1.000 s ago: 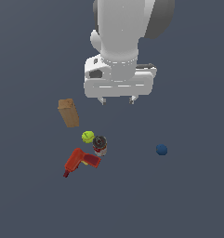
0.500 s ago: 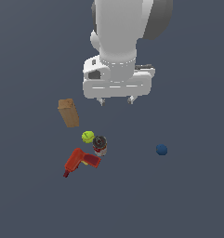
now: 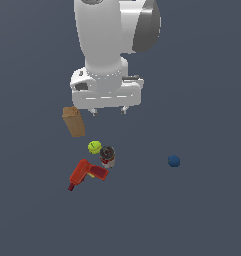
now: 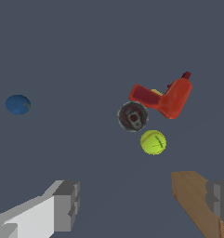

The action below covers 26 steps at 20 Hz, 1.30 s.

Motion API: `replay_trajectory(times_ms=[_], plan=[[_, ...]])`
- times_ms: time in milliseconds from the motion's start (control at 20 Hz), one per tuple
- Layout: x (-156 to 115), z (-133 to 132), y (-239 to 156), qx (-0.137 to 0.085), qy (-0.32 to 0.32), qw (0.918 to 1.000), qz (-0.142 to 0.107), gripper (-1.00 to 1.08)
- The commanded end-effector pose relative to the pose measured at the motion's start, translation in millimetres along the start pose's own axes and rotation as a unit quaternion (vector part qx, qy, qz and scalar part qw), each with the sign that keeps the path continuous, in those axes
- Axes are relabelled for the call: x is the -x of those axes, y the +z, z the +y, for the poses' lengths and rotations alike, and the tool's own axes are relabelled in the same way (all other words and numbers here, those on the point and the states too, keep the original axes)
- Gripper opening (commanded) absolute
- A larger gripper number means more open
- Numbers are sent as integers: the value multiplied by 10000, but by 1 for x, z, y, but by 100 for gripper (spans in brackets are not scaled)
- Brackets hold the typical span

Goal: Pick up a designated object from a clutter of objects.

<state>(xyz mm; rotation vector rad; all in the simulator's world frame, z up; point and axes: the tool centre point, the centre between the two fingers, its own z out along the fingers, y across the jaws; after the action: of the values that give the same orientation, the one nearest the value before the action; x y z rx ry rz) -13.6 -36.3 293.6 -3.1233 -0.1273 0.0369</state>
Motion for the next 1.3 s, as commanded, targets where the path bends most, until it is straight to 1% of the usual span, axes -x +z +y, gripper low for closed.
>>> replay_trajectory(times_ms=[0, 250, 500, 650, 950, 1250], plan=[[8, 21, 9, 10, -37, 10000, 11, 100], [33, 71, 31, 35, -142, 9999, 39, 100], [67, 119, 55, 57, -259, 9996, 64, 100], [88, 143, 68, 68, -328, 9994, 77, 100], [124, 174, 88, 81, -435, 9990, 96, 100], [145, 190, 98, 87, -498, 9987, 107, 100]])
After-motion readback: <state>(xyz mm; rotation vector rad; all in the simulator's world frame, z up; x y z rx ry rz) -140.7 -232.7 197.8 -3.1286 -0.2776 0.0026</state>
